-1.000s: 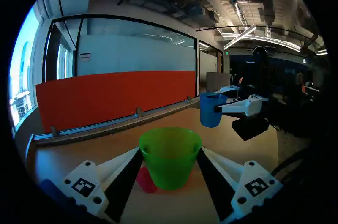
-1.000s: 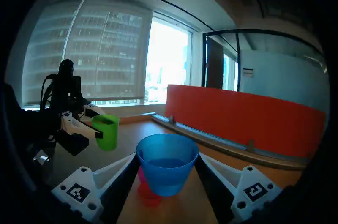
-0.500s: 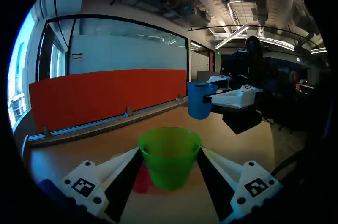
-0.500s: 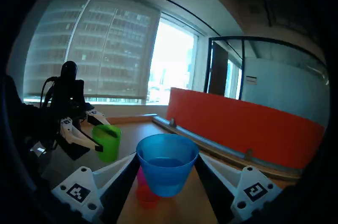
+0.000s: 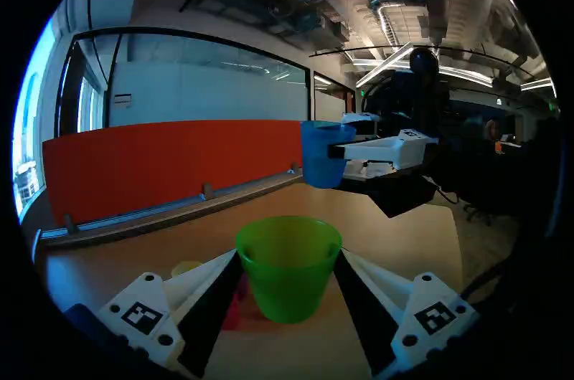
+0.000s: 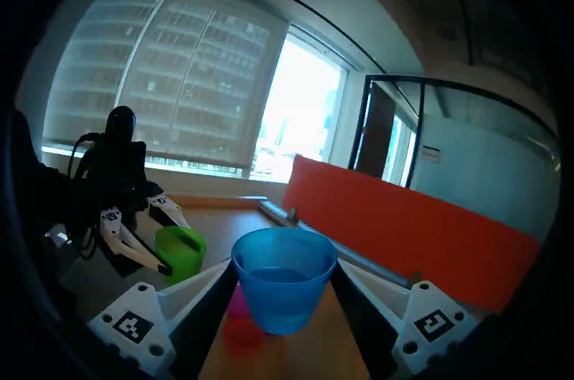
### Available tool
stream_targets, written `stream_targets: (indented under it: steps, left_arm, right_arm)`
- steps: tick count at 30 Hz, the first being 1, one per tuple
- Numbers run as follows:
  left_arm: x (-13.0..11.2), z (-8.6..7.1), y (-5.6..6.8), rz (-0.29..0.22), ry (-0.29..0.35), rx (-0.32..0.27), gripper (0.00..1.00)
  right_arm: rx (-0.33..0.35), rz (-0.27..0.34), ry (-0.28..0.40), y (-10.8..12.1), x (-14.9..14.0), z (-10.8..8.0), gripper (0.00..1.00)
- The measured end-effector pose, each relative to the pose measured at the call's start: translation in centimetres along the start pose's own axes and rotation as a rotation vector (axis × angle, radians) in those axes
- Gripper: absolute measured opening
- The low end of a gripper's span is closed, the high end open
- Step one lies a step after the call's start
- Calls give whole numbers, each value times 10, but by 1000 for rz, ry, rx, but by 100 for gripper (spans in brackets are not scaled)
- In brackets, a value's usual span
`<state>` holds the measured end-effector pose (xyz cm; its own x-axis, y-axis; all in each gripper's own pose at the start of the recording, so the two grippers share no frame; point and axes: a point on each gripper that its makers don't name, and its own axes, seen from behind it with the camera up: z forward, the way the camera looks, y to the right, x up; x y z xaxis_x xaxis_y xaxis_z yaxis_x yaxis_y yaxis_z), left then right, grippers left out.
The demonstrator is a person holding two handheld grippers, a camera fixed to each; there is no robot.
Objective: Pour water
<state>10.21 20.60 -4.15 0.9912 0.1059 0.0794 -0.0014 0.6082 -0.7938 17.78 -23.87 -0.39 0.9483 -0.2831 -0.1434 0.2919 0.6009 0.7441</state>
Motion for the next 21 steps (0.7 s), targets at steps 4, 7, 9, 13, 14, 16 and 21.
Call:
stream_targets:
  steps: [4, 7, 9, 13, 14, 16, 21]
  left_arm:
    - [-1, 2, 6, 1, 6, -14, 85]
    - [-2, 4, 11, 2, 10, -24, 86]
    - [-3, 5, 14, 4, 10, -28, 85]
    - [-7, 7, 20, 9, 8, -38, 85]
    - [-8, 7, 22, 10, 8, -43, 85]
    - [-9, 8, 25, 10, 8, -50, 85]
    - [-10, 9, 32, 8, 11, -66, 85]
  right_arm:
    - [-1, -19, 4, 1, 4, 1, 90]
    - [-2, -39, 8, 1, 7, 2, 90]
    - [-1, -54, 9, 0, 8, 2, 90]
    - [2, -75, 6, -2, 10, 4, 90]
    - [4, -79, 6, -2, 10, 4, 90]
    - [5, -86, 7, -3, 12, 4, 90]
    - [4, -107, 12, -2, 17, 6, 90]
